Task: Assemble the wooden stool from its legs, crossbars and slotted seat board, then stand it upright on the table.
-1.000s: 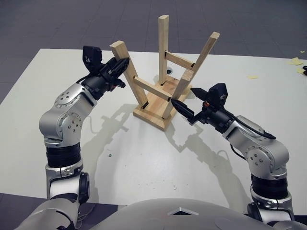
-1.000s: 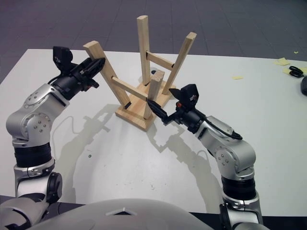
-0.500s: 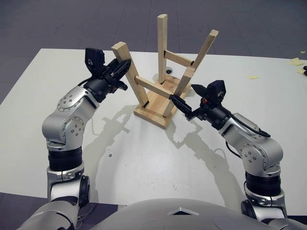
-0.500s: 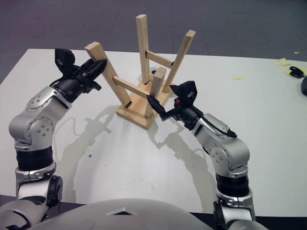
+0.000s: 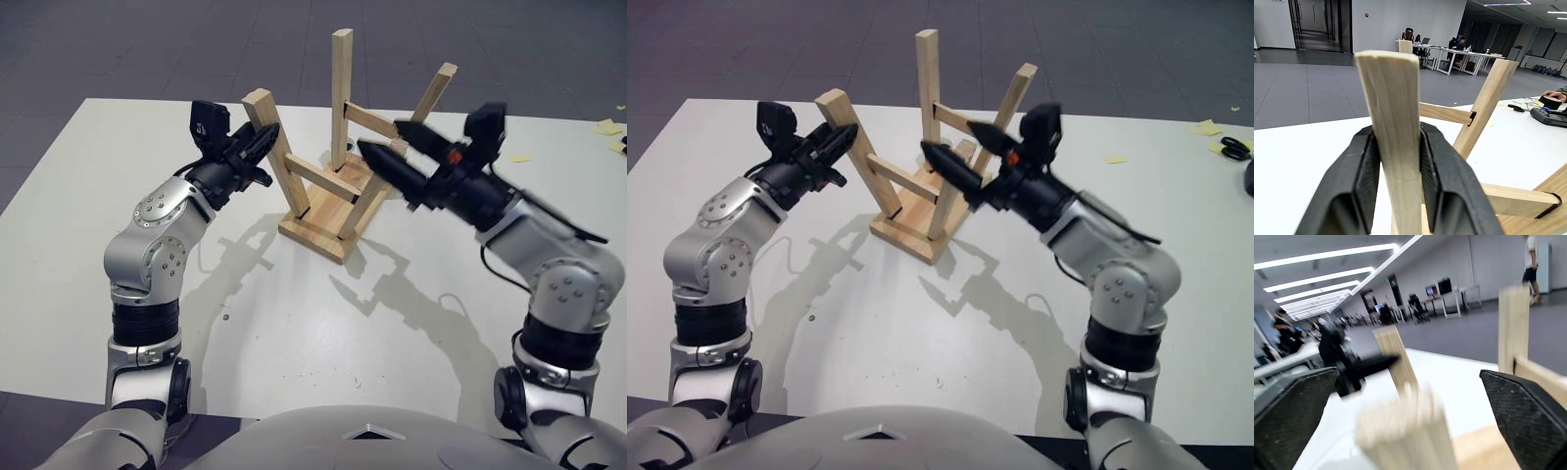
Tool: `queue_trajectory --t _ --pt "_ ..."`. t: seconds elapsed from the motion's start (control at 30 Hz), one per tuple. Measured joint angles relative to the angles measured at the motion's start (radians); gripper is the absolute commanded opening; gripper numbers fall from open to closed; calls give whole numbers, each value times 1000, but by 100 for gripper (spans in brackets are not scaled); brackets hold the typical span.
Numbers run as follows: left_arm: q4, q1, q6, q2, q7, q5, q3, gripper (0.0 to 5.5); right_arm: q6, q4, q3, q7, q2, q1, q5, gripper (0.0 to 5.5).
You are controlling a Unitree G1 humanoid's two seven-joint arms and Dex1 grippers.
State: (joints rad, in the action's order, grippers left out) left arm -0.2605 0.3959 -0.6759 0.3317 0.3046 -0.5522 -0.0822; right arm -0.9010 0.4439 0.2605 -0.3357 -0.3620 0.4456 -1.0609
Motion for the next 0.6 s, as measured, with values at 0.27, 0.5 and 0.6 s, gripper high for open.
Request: queue_trajectory --t 0.27,0.5,0.6 --pt "38 31 14 5 36 11 12 104 98 -379 49 59 1 419 -6 540" --pt "48 45 47 30 153 14 68 104 267 -607 -154 -150 -12 421 300 540" --pt "47 54 65 33 224 7 110 104 283 -611 -192 -213 -6 370 349 540"
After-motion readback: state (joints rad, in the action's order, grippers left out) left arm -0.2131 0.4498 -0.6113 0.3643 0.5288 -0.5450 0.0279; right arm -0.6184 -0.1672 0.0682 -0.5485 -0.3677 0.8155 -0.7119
